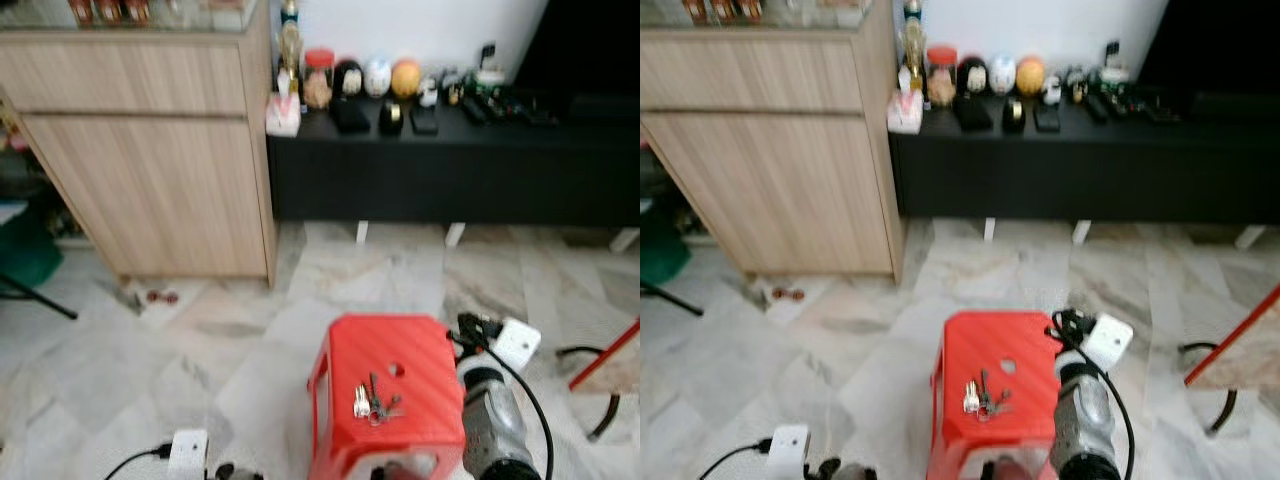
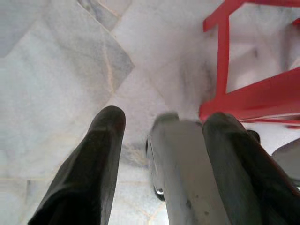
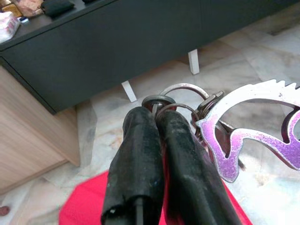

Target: Hang keys on a hook

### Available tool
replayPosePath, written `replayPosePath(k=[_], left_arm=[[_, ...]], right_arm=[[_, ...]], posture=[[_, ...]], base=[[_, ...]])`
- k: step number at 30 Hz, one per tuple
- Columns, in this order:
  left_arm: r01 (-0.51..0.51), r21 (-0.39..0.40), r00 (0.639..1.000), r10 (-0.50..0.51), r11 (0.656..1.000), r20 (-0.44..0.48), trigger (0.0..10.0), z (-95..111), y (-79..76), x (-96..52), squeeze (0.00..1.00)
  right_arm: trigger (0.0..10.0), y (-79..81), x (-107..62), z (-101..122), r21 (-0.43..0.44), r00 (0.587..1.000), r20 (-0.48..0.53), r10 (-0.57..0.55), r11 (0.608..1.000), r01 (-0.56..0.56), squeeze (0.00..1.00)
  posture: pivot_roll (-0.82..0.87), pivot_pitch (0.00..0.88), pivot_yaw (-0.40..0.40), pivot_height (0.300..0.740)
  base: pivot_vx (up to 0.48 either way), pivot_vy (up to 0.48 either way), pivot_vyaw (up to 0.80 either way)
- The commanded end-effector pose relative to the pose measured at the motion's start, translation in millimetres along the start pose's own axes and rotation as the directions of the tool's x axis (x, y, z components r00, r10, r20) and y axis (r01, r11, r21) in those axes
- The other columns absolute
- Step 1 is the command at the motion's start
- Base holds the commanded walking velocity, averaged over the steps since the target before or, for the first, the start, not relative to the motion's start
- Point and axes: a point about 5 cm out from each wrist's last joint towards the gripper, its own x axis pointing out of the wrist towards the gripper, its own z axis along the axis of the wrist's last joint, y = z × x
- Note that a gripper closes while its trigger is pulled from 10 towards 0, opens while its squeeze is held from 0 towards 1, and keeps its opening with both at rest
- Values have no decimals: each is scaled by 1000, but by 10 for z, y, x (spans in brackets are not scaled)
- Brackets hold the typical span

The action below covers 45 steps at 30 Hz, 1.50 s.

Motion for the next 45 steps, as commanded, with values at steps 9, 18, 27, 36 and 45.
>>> replayPosePath(k=[9, 18, 27, 36, 45], left_arm=[[3, -9, 999, -3, 1000, -39, 10000, -103, -14, -24, 0], [5, -12, 999, -6, 1000, -46, 10000, -123, -28, -28, 0], [9, -20, 999, -10, 1000, -49, 10000, -135, -39, -30, 0], [13, -33, 999, -14, 999, -42, 10000, -117, -63, -22, 0], [10, -40, 999, -12, 999, -49, 10000, -128, -47, -26, 0]], right_arm=[[10000, -24, 3, 4, -18, 1000, -8, -9, 1000, 9, 0], [10000, -30, -19, -36, -10, 1000, -23, -6, 1000, 6, 0], [10000, -35, -21, -45, -12, 1000, -30, -11, 1000, 11, 0], [10000, -58, 11, 5, -15, 999, -23, -28, 999, 28, 0], [10000, -40, 5, -10, -10, 999, -23, -33, 999, 33, 0]], posture=[[30, 0, -78, 740], [31, 0, -81, 740], [33, 0, -82, 740], [23, 0, -86, 740], [22, 0, -75, 740]], base=[[0, 0, 0], [0, 0, 0], [0, 0, 0], [0, 0, 0], [0, 0, 0]])
